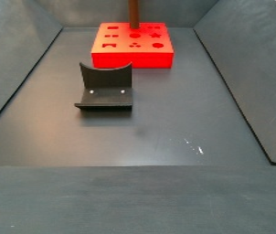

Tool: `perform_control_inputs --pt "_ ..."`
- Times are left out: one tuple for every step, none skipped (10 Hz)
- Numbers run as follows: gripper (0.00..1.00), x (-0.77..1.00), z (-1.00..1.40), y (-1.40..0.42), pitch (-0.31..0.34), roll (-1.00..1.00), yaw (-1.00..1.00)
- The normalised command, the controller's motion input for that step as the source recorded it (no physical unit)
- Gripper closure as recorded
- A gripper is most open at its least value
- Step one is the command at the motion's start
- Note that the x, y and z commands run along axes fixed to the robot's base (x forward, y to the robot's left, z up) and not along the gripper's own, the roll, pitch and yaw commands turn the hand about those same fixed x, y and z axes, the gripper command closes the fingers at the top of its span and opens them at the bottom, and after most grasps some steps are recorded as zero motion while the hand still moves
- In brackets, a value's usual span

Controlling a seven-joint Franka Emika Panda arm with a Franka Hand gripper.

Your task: Insert the oval object.

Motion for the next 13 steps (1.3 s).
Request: perform_control_inputs --pt "1.0 0.2 -0.36 -0.05 0.051 0.1 -0.21" --pt "1.0 0.17 -0.38 -0.02 0.077 0.13 -0.22" --pt "1.0 0.13 -0.46 0.0 0.084 0.14 -0.22" --pt "1.0 0.13 -0.5 -0.03 0.087 0.16 -0.22" --pt "1.0 0.13 -0.48 0.0 0.083 0.13 -0.32" --pt "1.0 0.1 -0.32 -0.02 0.077 0.11 -0.38" --pt "1.0 0.17 -0.34 0.0 0.057 0.06 -0.44" --pt "1.0 0.13 -0.38 0.0 0.054 0.04 -0.35" --pt "1.0 0.0 -0.27 0.0 0.037 0.08 -0.15" --pt "1.0 0.0 0.0 0.0 0.0 0.02 0.0" --pt "1.0 0.0 -0.02 0.0 0.0 0.0 0.0" --pt "1.0 0.0 -0.16 0.0 0.0 0.0 0.0" --pt "1.0 0.0 -0.03 0.0 0.0 0.0 0.0"
